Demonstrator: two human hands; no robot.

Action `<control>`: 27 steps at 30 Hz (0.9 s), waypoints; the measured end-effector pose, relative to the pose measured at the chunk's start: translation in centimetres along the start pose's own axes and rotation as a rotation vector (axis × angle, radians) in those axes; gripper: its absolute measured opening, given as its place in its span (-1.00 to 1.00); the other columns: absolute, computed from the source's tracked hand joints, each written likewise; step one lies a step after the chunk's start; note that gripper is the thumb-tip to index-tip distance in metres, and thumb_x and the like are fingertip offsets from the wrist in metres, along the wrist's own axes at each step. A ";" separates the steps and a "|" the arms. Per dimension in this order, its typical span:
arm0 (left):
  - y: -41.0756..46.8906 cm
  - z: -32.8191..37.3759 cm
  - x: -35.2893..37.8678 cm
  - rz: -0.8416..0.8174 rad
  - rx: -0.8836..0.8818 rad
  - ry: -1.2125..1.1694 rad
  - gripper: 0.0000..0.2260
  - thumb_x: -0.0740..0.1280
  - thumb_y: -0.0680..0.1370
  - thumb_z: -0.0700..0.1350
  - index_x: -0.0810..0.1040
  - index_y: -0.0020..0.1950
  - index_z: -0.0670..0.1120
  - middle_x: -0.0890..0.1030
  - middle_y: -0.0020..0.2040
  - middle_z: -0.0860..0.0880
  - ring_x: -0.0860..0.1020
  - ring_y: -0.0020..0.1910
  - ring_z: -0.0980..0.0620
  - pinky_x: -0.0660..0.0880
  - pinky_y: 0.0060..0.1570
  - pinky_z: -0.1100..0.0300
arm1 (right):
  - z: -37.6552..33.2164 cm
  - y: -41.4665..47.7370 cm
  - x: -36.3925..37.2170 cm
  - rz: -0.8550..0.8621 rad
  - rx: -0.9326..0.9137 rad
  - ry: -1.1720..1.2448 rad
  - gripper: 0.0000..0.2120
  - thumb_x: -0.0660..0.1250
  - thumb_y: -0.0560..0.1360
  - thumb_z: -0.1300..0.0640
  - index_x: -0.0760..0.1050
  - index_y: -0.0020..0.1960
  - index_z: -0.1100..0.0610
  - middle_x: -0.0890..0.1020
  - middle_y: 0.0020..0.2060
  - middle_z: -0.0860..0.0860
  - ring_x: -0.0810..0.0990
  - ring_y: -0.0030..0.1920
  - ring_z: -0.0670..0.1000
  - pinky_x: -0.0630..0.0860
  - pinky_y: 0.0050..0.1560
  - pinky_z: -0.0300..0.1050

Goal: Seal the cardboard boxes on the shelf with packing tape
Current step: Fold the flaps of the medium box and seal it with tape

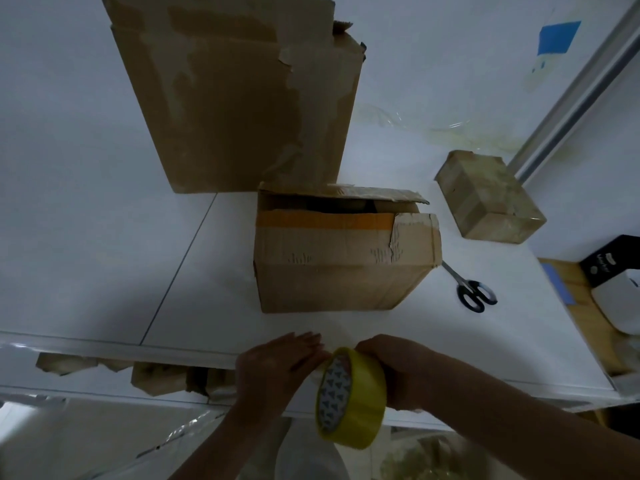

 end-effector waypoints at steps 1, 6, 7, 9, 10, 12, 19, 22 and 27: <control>0.0 0.1 0.0 0.008 0.000 0.032 -0.69 0.35 0.60 0.12 0.76 -0.12 -0.05 0.71 -0.04 0.12 0.66 -0.05 0.26 0.62 -0.03 0.24 | -0.3 0.1 -0.2 -0.002 0.007 -0.029 -0.78 0.23 0.61 0.21 0.50 -0.15 0.31 0.58 -0.28 0.16 0.55 -0.28 0.13 0.51 -0.23 -0.02; 1.6 0.5 -0.3 0.019 -0.060 0.191 -0.65 0.34 0.55 0.18 0.74 -0.28 0.01 0.71 -0.26 0.11 0.65 -0.33 0.19 0.54 -0.32 0.33 | -1.9 0.8 -1.7 0.009 0.022 -0.117 -0.78 0.28 0.57 0.16 0.55 -0.12 0.31 0.63 -0.25 0.17 0.59 -0.24 0.13 0.54 -0.18 -0.02; 2.1 0.7 -0.2 0.019 -0.045 0.225 -0.63 0.35 0.54 0.19 0.71 -0.35 0.01 0.68 -0.35 0.10 0.61 -0.40 0.16 0.48 -0.41 0.30 | -2.2 0.7 -1.8 -0.002 0.026 -0.119 -0.76 0.29 0.56 0.15 0.57 -0.15 0.32 0.64 -0.29 0.17 0.60 -0.27 0.13 0.56 -0.19 -0.01; 3.4 0.9 -0.1 0.031 -0.059 0.297 -0.49 0.29 0.57 0.24 0.56 -0.49 -0.01 0.55 -0.51 0.05 0.49 -0.53 0.10 0.33 -0.57 0.24 | -3.7 0.2 -2.0 -0.032 -0.014 -0.068 -0.72 0.29 0.55 0.15 0.58 -0.24 0.31 0.62 -0.44 0.16 0.60 -0.46 0.08 0.57 -0.41 -0.11; 4.1 0.8 0.1 0.040 -0.089 0.317 -0.43 0.23 0.60 0.27 0.51 -0.52 -0.02 0.49 -0.55 0.03 0.45 -0.57 0.08 0.26 -0.59 0.26 | -4.8 -0.3 -2.1 -0.045 -0.055 -0.041 -0.74 0.29 0.55 0.15 0.57 -0.21 0.29 0.60 -0.48 0.15 0.59 -0.52 0.04 0.54 -0.50 -0.16; 4.9 0.6 0.8 0.030 -0.120 0.280 -0.37 0.13 0.63 0.28 0.48 -0.54 -0.03 0.46 -0.58 0.02 0.43 -0.61 0.06 0.24 -0.59 0.29 | -6.8 -1.2 -2.5 -0.055 -0.154 -0.053 -0.84 0.29 0.56 0.14 0.53 -0.08 0.23 0.63 -0.46 0.12 0.61 -0.50 0.02 0.54 -0.49 -0.16; 6.1 0.8 -0.7 -0.052 -0.209 -0.073 -0.41 0.19 0.63 0.25 0.59 -0.46 -0.07 0.59 -0.47 0.09 0.54 -0.51 0.12 0.44 -0.48 0.15 | -7.0 -2.5 -4.2 -0.029 -0.315 -0.365 -0.81 0.36 0.50 0.15 0.63 0.05 0.21 0.71 -0.18 0.16 0.70 -0.21 0.09 0.64 -0.19 -0.06; 9.7 4.0 -4.3 0.037 -0.085 -0.107 -0.51 0.35 0.61 0.09 0.60 -0.45 -0.14 0.55 -0.50 0.03 0.49 -0.55 0.05 0.41 -0.51 0.09 | -6.9 -3.2 -6.0 0.028 -0.315 -0.317 -0.86 0.39 0.48 0.10 0.66 -0.09 0.17 0.66 -0.41 0.08 0.62 -0.42 0.01 0.51 -0.39 -0.18; 18.3 10.0 -6.7 0.046 0.163 -0.122 -0.78 0.39 0.56 0.00 0.70 -0.12 -0.13 0.70 -0.05 -0.01 0.61 -0.04 0.10 0.56 0.00 0.20 | -6.6 -4.1 -6.5 0.051 -0.336 -0.326 -0.84 0.35 0.50 0.11 0.65 -0.13 0.17 0.57 -0.51 0.07 0.52 -0.55 0.00 0.43 -0.47 -0.21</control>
Point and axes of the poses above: each hand's wrist, its own y-axis towards the middle knuckle, its own x-axis out of the palm, z = x × y, the point moved 8 cm from there along y, towards the middle knuckle
